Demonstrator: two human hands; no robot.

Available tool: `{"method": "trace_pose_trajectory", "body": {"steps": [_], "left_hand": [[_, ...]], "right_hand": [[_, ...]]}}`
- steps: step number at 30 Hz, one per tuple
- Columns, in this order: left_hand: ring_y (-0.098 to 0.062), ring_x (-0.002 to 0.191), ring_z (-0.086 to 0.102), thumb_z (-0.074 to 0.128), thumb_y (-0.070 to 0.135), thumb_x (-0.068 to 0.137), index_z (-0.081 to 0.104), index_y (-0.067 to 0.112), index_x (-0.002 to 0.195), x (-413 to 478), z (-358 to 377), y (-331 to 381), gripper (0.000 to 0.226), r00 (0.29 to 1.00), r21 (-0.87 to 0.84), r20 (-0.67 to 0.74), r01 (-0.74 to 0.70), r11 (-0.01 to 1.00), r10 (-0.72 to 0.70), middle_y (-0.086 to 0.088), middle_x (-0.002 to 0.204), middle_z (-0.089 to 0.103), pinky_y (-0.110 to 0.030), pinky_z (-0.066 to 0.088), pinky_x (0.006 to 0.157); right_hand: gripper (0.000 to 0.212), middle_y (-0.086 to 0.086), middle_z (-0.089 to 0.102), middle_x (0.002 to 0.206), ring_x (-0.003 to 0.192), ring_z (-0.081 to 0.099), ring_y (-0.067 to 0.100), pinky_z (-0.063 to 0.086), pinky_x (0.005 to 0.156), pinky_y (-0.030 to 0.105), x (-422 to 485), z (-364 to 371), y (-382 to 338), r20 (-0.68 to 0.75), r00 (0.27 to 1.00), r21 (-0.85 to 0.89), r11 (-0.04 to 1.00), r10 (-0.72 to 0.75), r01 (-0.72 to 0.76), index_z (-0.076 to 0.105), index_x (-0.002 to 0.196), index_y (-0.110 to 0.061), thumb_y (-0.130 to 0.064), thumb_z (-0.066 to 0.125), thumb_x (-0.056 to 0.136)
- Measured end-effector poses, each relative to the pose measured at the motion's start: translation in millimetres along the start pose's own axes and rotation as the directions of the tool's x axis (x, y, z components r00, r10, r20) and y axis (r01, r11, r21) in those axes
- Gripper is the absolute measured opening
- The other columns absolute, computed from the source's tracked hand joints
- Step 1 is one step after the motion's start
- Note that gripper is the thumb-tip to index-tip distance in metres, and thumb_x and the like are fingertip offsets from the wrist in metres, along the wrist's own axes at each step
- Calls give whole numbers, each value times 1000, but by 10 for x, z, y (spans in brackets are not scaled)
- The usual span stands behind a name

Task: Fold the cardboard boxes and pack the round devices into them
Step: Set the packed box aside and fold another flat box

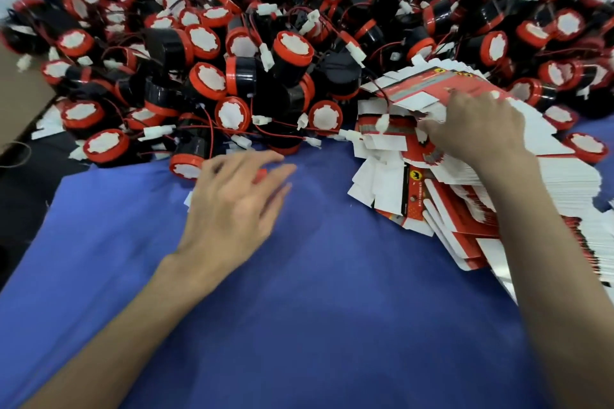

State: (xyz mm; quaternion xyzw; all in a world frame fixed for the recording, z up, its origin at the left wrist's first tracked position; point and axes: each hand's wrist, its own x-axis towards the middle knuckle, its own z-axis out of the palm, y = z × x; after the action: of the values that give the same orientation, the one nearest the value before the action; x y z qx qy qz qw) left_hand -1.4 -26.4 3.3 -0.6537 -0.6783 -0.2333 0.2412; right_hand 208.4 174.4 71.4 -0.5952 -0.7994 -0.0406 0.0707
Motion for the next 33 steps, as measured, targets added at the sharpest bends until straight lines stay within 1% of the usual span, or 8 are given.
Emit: {"method": "trace_pose_trajectory", "body": {"steps": [4, 7, 11, 14, 19, 24, 29, 33], "left_hand": [[-26, 95, 66, 51, 27, 93, 75, 13, 80, -102, 109, 65, 30, 986, 106, 122, -127, 986, 114, -1, 86, 69, -40, 47, 80], [-30, 80, 60, 50, 28, 92, 71, 11, 74, -129, 54, -40, 32, 993, 234, 118, -10, 972, -19, -6, 75, 64, -41, 41, 71], [-34, 80, 56, 46, 35, 89, 71, 6, 80, -154, -63, -238, 39, 955, 370, 128, 203, 907, -266, -11, 76, 66, -43, 38, 72], [-35, 85, 55, 44, 36, 89, 70, 5, 83, -134, -87, -325, 41, 927, 402, 131, 274, 874, -351, -13, 80, 67, -44, 35, 77], [-32, 77, 57, 49, 30, 92, 70, 8, 86, -118, -4, -102, 31, 992, 277, -34, 124, 953, -119, -9, 78, 65, -44, 41, 76], [-31, 74, 62, 52, 26, 89, 72, 8, 83, -122, 114, 142, 27, 998, 128, -29, -44, 991, 48, -6, 75, 66, -42, 46, 77], [-31, 74, 62, 54, 24, 88, 73, 8, 85, -152, 121, 110, 25, 998, 106, -39, -41, 994, 46, -5, 75, 67, -42, 43, 78], [-30, 72, 62, 55, 23, 88, 72, 8, 85, -148, 125, 110, 23, 998, 55, -17, -59, 997, 60, -5, 75, 66, -41, 44, 75]], "right_hand": [[41, 21, 57, 104, 104, 53, 45, 31, 72, 39, 8, -61, -10, -109, 994, -35, 999, -3, -1, 60, 110, -1, -35, 65, 88], [43, 14, 48, 82, 90, 54, 40, 38, 78, 41, 14, -94, 5, -164, 986, -54, 998, 6, -15, 62, 111, -3, -37, 68, 85], [75, 26, 34, 147, 139, 28, 39, 21, 111, 60, 76, -4, 4, -81, 996, 30, 998, -48, 50, 37, 142, -7, -53, 60, 86], [60, 26, 36, 145, 139, 28, 38, 23, 113, 58, 71, 160, -19, -45, 992, -29, 993, -115, 114, 42, 136, -2, -40, 56, 92], [55, 25, 61, 108, 105, 55, 43, 41, 98, 53, 86, 9, -14, -118, 990, -61, 995, -82, 75, 62, 102, 3, -50, 61, 88], [33, 22, 60, 96, 99, 55, 45, 38, 100, 55, 47, -78, 65, -180, 984, -23, 1000, -20, 16, 69, 102, -5, -35, 62, 89], [67, 11, 25, 157, 146, 16, 32, 4, 109, 69, 76, 95, -41, -97, 983, 2, 987, -158, 159, 43, 141, -18, -42, 69, 84], [38, 20, 59, 126, 120, 51, 38, 16, 115, 57, 85, 240, -81, -240, 949, -16, 978, -205, 207, 59, 128, -14, -34, 53, 96]]}}
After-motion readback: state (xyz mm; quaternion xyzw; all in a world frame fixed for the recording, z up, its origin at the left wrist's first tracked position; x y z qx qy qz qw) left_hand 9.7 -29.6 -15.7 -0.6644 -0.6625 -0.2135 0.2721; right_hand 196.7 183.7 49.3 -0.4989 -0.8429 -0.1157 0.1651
